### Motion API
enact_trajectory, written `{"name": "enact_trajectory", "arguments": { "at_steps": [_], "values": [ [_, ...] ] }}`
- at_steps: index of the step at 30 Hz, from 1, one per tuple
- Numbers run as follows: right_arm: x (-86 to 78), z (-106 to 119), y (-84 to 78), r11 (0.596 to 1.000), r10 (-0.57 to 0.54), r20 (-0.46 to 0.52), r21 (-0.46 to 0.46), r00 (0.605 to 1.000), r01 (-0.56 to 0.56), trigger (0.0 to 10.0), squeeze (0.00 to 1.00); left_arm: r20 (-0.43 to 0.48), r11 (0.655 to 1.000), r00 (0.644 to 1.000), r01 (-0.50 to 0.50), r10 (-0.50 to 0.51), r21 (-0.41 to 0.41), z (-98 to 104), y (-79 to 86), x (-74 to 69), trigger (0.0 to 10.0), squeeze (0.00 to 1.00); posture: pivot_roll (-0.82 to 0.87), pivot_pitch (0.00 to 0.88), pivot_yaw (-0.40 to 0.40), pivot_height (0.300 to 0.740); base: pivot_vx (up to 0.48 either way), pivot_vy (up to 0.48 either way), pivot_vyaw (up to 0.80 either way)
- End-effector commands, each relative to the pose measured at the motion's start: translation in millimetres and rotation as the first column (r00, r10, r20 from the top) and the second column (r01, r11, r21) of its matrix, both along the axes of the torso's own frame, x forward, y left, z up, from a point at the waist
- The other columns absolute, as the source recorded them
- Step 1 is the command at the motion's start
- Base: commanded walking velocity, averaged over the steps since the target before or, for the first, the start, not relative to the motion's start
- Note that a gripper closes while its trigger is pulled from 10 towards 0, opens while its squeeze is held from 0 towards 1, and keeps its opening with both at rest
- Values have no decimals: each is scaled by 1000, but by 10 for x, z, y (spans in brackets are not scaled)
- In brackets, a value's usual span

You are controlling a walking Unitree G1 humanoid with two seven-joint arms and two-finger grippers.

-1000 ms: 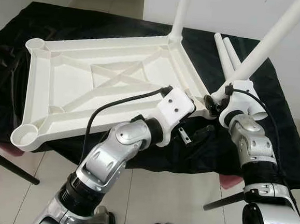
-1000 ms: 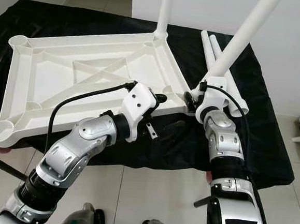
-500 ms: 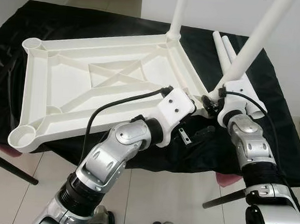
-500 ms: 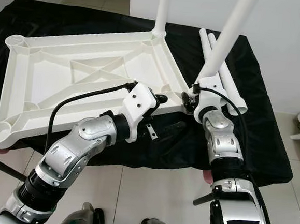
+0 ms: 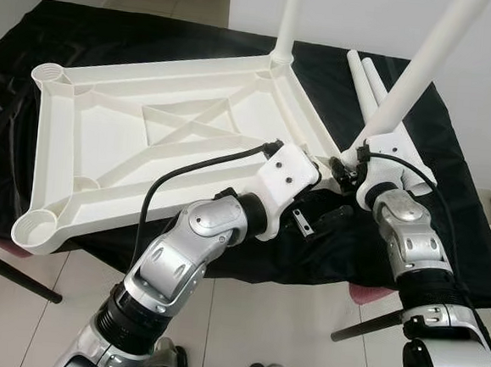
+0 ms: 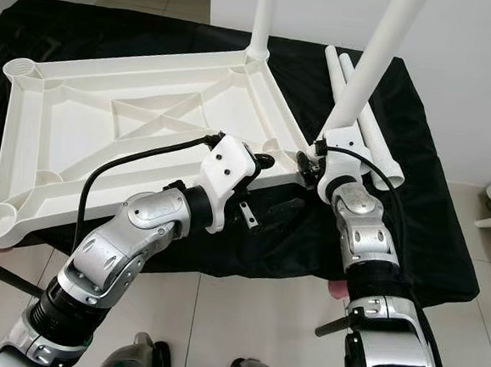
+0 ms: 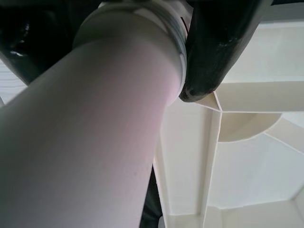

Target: Building children table

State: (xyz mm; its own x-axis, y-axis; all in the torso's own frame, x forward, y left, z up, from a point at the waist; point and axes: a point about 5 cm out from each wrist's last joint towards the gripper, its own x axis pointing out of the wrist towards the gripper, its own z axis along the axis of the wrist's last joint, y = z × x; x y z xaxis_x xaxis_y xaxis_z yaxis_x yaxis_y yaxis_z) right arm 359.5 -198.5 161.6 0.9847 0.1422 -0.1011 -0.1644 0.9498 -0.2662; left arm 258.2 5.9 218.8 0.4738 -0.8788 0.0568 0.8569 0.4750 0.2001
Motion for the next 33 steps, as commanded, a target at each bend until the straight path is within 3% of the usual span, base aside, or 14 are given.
{"name": "enact_trajectory", "arguments": {
  "at_steps": [1,11,19,21,29,33],
  "values": [
    [-135,-461,-79,999,-46,-186,2,982,48,10000,0,9,1000,1000,6,-6,-6,40,-5,-16,10000,0,15,136,-7,740,0,0,0],
    [-149,-479,-73,996,-70,-183,43,981,79,10000,0,10,1000,1000,20,-20,-4,44,-14,-23,10000,0,11,133,-1,740,0,0,0],
    [-113,-437,-73,984,-161,-149,50,976,170,10000,0,13,1000,1000,21,-21,-4,46,-22,-20,10000,0,13,127,-5,740,0,0,0],
    [-109,-438,-61,965,-233,-140,86,962,247,10000,0,14,1000,1000,20,-20,-5,48,-23,-20,10000,0,13,125,-6,740,0,0,0],
    [-112,-434,-39,932,-321,-129,134,938,338,10000,0,15,1000,1000,18,-18,-7,54,-24,-17,10000,0,12,127,-8,740,0,0,0],
    [-148,-423,1,880,-436,-83,169,896,444,10000,0,16,1000,1000,15,-15,-11,60,-25,-13,10000,0,14,128,-13,740,0,0,0]
  ]
}}
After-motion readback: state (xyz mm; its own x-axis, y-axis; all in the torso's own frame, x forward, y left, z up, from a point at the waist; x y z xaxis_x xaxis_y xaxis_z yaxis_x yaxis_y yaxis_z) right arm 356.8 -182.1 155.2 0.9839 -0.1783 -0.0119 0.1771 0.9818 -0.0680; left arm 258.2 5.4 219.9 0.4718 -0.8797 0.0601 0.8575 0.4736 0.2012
